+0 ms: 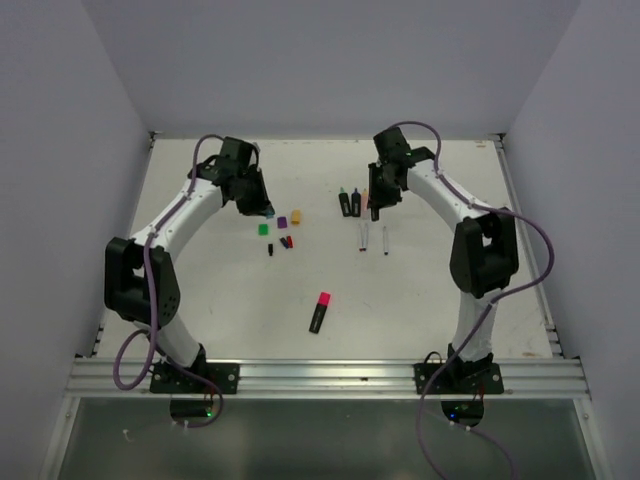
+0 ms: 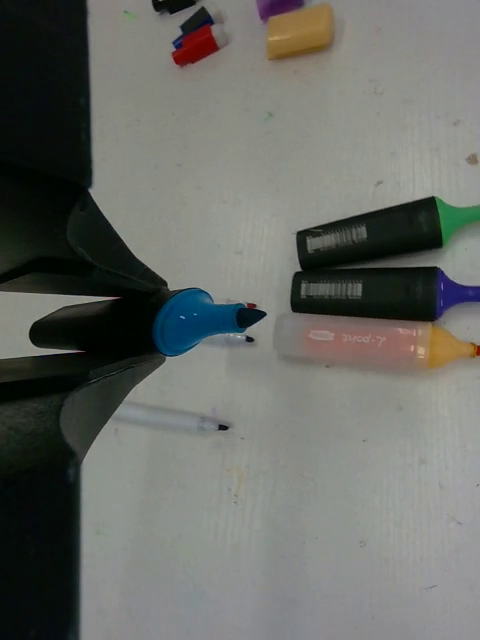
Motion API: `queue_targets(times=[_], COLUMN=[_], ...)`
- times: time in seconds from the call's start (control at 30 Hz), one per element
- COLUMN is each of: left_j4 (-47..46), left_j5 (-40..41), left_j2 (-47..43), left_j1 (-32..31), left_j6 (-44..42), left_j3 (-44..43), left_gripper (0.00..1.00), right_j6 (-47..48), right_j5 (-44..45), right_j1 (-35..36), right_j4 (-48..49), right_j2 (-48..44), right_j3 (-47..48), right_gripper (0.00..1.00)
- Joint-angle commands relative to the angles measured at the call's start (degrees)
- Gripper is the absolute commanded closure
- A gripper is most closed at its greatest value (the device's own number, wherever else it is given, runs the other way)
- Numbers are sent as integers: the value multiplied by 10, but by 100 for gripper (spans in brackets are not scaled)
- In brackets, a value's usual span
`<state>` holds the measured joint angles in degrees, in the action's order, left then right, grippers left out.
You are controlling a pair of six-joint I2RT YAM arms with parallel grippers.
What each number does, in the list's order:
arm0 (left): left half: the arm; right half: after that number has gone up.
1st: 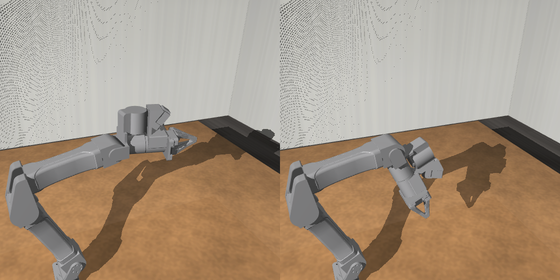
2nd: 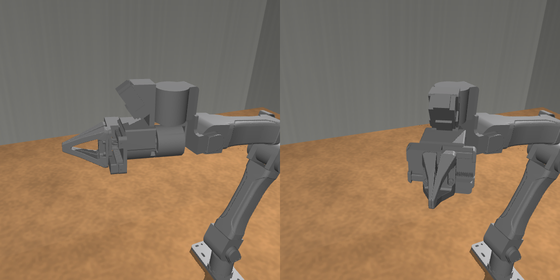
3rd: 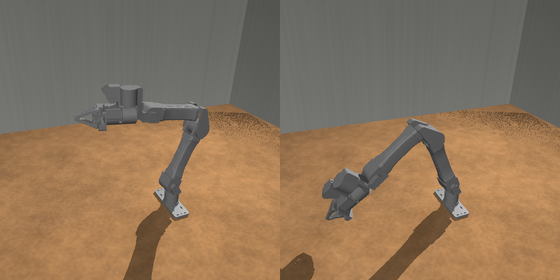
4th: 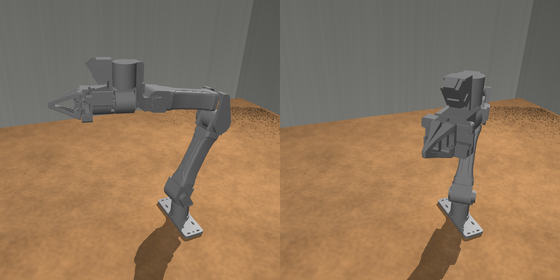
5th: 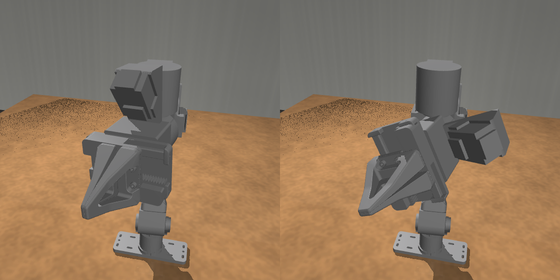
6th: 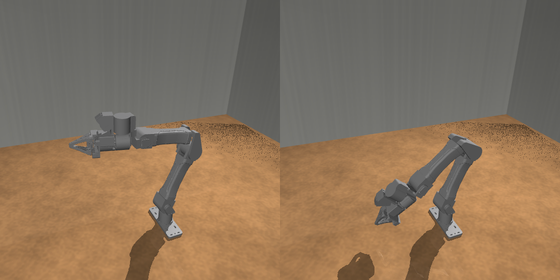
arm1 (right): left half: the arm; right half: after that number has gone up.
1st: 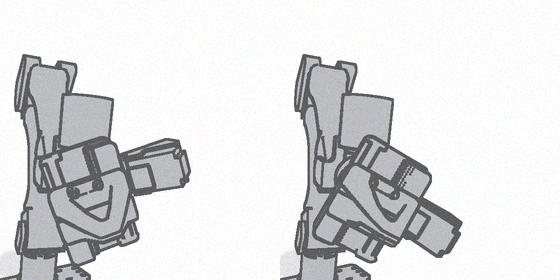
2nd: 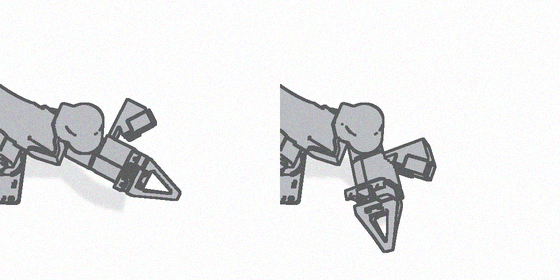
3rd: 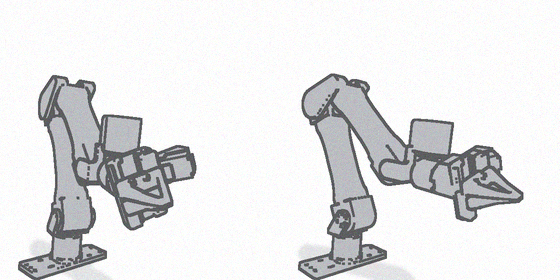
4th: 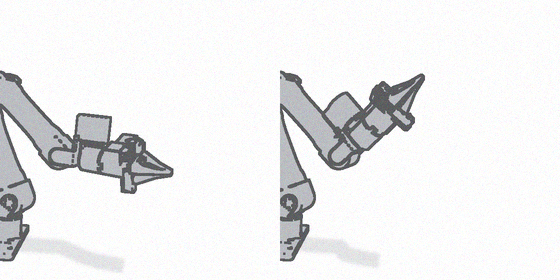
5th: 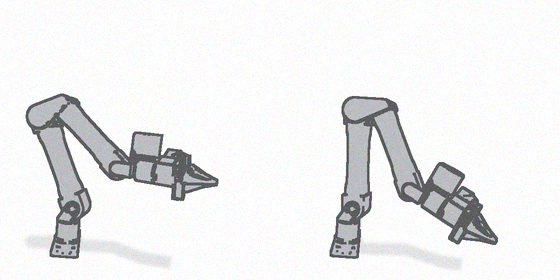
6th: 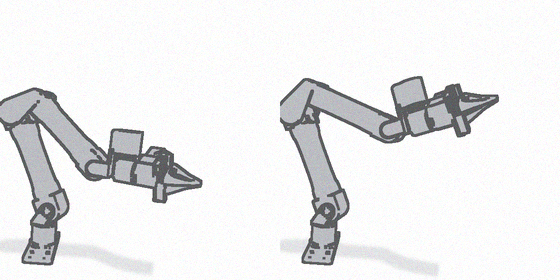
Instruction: Open the pen caps
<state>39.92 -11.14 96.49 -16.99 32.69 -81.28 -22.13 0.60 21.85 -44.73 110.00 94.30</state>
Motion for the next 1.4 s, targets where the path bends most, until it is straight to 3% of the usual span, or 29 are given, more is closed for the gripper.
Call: queue_targets(times=[0.0,0.3,0.67,0.77,0.97,1.03,1.17,1.37], left_j4=[40,-29,-78,-81,-85,-90,-92,-99], left_j5=[128,183,114,92,76,77,77,75], left_j2=[11,31,84,102,119,117,114,108], left_j1=[12,35,74,74,75,75,75,75], left_j6=[-49,-67,-75,-79,-81,-77,-76,-76], left_j3=[3,67,91,81,80,88,99,103], left_gripper=[100,100,100,100,90,77,60,49], right_j6=[-2,13,-8,-9,-12,-14,-15,0], right_j5=[-3,-2,-17,-28,-50,-58,-57,-29], right_j1=[-21,-47,-64,-65,-66,-66,-66,-66], right_j4=[-17,-16,-14,-16,-19,-22,-14,-34], right_j2=[66,197,254,263,267,261,233,172], right_j3=[84,193,224,238,254,255,235,224], right_gripper=[100,100,99,90,69,64,59,54])
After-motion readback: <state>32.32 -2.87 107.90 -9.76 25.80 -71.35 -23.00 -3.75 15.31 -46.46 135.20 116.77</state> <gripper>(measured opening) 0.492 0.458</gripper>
